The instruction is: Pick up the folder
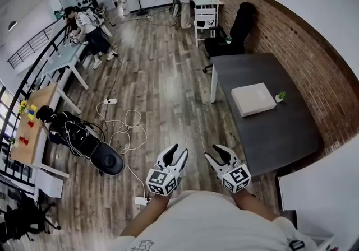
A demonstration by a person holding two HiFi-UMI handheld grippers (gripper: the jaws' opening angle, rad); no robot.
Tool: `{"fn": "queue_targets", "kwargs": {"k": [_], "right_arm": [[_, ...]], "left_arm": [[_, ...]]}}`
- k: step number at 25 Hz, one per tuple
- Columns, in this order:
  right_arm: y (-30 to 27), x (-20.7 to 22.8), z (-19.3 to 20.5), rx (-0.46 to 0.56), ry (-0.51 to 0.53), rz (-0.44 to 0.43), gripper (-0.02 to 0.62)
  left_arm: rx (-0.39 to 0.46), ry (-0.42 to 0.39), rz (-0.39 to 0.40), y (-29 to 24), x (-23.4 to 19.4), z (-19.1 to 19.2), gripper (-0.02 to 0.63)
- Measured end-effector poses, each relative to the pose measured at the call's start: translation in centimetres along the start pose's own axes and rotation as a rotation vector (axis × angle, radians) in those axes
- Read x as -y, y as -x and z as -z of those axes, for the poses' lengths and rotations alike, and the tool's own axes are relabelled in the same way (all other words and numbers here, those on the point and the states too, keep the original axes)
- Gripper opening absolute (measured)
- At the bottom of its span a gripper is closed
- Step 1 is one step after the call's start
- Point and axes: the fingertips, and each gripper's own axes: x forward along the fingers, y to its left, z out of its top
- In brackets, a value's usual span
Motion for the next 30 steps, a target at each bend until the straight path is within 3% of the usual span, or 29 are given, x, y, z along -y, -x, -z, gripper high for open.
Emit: {"fn": "queue_targets", "kwargs": {"k": [9, 15, 24, 30], "right_arm": [[-5.3, -4.0, 1.3, -0.045, 0.014, -0.059, 0.19], [-6.8, -3.9, 1.9, -0.069, 0.008, -0.077, 0.192], [-9.7, 0.3, 1.5, -0.067, -0.013, -0.097, 0.192], [-12.8, 5.4, 1.5, -0.077, -0.02, -0.143, 0.192]], "left_arm": [[-0.008, 0.045, -0.023, 2.8, -5.1, 1.0, 0.186], [-0.011, 0.062, -0.022, 2.1, -6.2, 1.4, 0.184], [-0.01, 0.069, -0.037, -2.0, -8.0, 1.1, 0.183], [-0.018, 0.072, -0.067, -7.6, -9.7, 0.8, 0.179]]}}
